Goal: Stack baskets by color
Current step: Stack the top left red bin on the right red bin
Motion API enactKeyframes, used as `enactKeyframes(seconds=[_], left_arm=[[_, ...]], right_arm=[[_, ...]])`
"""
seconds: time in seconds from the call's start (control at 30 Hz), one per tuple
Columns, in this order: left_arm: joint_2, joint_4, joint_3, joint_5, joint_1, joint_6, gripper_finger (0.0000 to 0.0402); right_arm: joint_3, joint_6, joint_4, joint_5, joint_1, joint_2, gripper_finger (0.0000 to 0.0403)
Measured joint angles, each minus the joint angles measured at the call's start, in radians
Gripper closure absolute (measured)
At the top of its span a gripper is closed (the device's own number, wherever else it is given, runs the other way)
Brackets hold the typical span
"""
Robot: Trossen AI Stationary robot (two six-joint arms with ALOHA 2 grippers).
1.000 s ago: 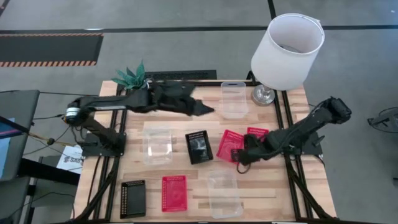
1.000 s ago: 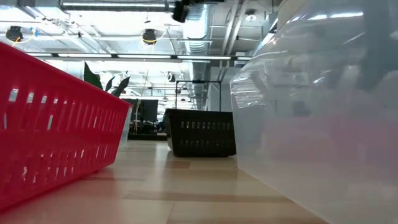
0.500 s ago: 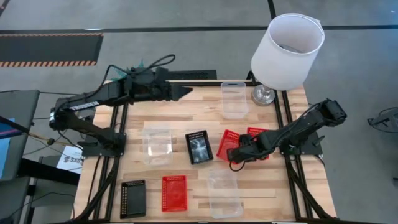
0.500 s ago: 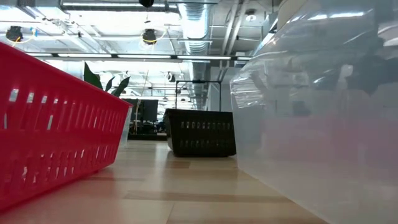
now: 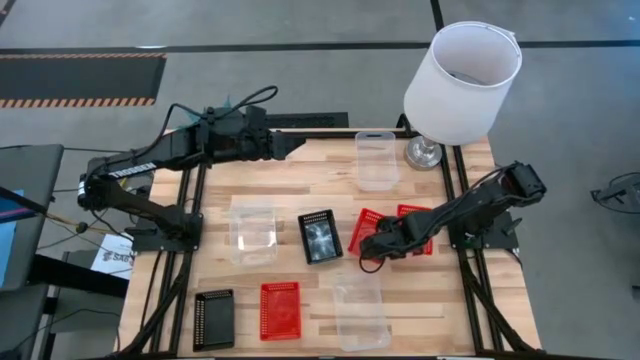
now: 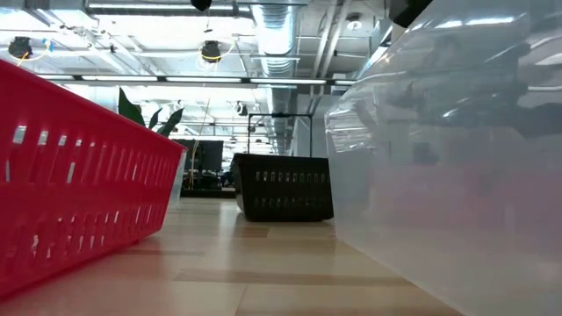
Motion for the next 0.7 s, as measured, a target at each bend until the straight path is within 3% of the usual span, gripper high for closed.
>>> enactKeyframes(seconds=[0.2,0.47,0.7], left_arm=[[0.000,-0.002,0.000,-0.005,0.000,0.022,0.0219],[0.000,-0.017,0.000,-0.028,0.000,0.030,0.0219],[0.000,-0.016,0.000,-0.038,0.000,0.030,0.0219]], right_arm=[[0.000,-0.053,-0.020,0.000,-0.014,-0.010,0.0385],[0.000,-0.061,-0.073,0.026,-0.020,-0.084,0.0394],[0.000,-0.028,-0.228,0.158,-0.025,-0.308,0.0393]])
